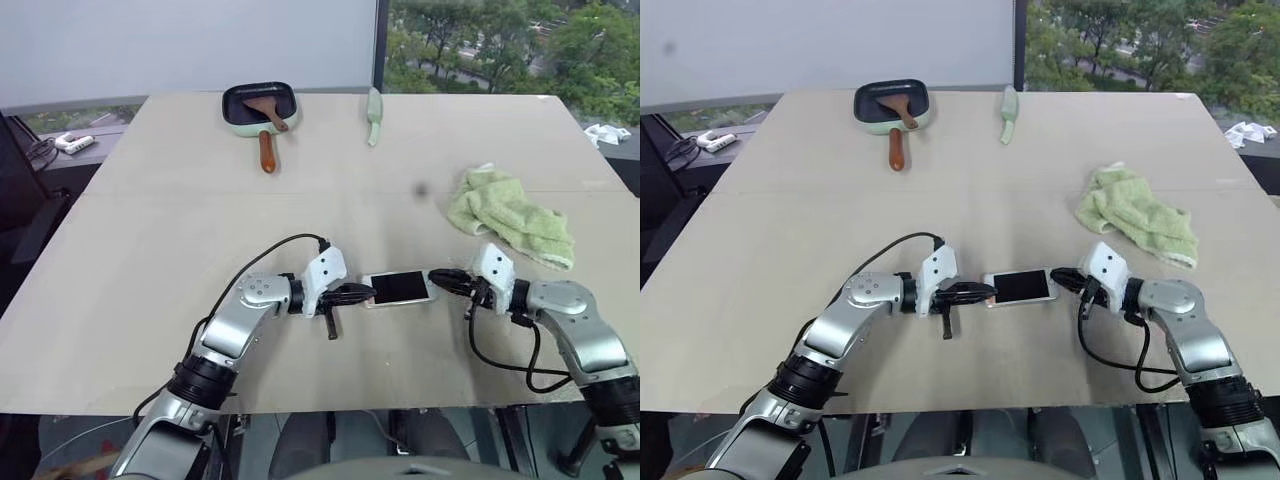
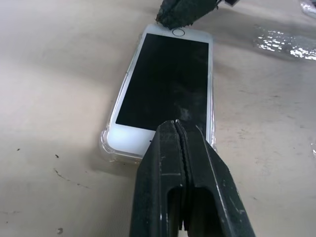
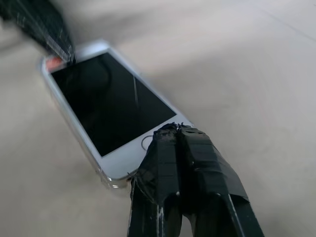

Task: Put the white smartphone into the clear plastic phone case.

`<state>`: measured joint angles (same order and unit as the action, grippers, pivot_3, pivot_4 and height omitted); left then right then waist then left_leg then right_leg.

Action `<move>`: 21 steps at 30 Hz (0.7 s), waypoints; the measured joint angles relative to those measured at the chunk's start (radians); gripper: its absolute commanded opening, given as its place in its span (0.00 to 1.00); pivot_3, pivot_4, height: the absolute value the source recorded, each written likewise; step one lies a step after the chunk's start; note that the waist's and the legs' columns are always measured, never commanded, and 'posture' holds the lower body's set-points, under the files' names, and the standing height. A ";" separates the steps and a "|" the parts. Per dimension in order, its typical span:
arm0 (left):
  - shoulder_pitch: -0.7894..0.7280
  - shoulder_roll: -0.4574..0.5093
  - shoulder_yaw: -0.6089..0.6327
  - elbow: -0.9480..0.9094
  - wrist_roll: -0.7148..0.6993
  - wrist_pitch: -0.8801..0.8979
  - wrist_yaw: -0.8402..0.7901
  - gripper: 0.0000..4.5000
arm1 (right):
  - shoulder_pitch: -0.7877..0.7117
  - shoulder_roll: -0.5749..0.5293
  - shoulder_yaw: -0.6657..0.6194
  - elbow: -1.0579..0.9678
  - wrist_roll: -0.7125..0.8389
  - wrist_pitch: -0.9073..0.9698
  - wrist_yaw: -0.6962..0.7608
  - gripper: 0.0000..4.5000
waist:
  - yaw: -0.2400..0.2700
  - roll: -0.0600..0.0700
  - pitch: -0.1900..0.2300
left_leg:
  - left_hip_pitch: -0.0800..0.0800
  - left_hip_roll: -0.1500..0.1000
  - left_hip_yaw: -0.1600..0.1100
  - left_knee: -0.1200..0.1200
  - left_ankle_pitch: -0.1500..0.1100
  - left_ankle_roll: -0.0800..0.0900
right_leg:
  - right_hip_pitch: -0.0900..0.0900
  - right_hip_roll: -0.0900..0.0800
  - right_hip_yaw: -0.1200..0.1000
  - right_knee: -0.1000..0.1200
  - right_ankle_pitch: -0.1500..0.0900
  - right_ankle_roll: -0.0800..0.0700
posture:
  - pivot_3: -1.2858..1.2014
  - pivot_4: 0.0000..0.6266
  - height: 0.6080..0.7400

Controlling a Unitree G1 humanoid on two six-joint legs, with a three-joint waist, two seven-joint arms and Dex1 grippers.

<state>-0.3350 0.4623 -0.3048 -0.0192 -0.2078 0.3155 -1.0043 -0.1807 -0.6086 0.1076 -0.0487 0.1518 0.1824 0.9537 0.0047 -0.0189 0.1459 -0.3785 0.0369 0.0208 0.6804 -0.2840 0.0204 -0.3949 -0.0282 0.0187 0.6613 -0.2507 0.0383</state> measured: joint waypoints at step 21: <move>0.025 -0.003 -0.002 0.000 0.013 0.014 0.016 0.00 | -0.121 -0.006 0.161 -0.180 -0.053 0.492 -0.020 0.02 | -0.016 -0.013 -0.027 | 0.019 0.002 0.000 -0.008 0.000 0.000 | 0.016 -0.006 0.000 -0.006 -0.004 0.001 | 0.52 0.24 1.00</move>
<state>-0.3095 0.4595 -0.3071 -0.0193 -0.1949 0.3294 -0.9886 -0.3015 -0.6147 0.2686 -0.2289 0.0989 0.6743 0.9341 -0.0116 -0.0324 0.1194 -0.3596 0.0385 0.0206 0.6726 -0.2842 0.0203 -0.3791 -0.0340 0.0186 0.6555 -0.2545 0.0395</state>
